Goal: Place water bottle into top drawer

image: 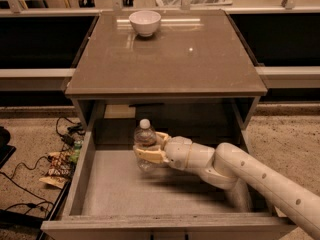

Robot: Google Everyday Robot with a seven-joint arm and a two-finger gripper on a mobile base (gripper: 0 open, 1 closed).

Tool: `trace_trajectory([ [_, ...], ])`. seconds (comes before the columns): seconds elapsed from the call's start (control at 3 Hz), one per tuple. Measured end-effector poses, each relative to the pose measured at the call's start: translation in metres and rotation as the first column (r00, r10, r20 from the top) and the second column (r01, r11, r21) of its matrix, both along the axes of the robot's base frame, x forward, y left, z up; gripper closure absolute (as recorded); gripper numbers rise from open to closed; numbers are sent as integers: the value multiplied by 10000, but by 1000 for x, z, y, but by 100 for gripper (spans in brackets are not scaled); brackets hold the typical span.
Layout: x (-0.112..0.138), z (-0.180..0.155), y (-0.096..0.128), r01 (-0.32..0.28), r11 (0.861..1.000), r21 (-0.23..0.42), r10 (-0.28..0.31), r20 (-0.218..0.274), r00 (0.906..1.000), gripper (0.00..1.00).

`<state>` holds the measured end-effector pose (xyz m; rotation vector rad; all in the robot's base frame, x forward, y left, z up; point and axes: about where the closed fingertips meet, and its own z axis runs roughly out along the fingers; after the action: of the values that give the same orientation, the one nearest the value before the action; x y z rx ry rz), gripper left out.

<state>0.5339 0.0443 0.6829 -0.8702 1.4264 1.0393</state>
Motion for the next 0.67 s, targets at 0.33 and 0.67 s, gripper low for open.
trace_trajectory([
  [0.33,0,1,0,0,10000,0,0,0,10000,28],
  [0.67,0,1,0,-1,10000,0,1,0,10000,5],
])
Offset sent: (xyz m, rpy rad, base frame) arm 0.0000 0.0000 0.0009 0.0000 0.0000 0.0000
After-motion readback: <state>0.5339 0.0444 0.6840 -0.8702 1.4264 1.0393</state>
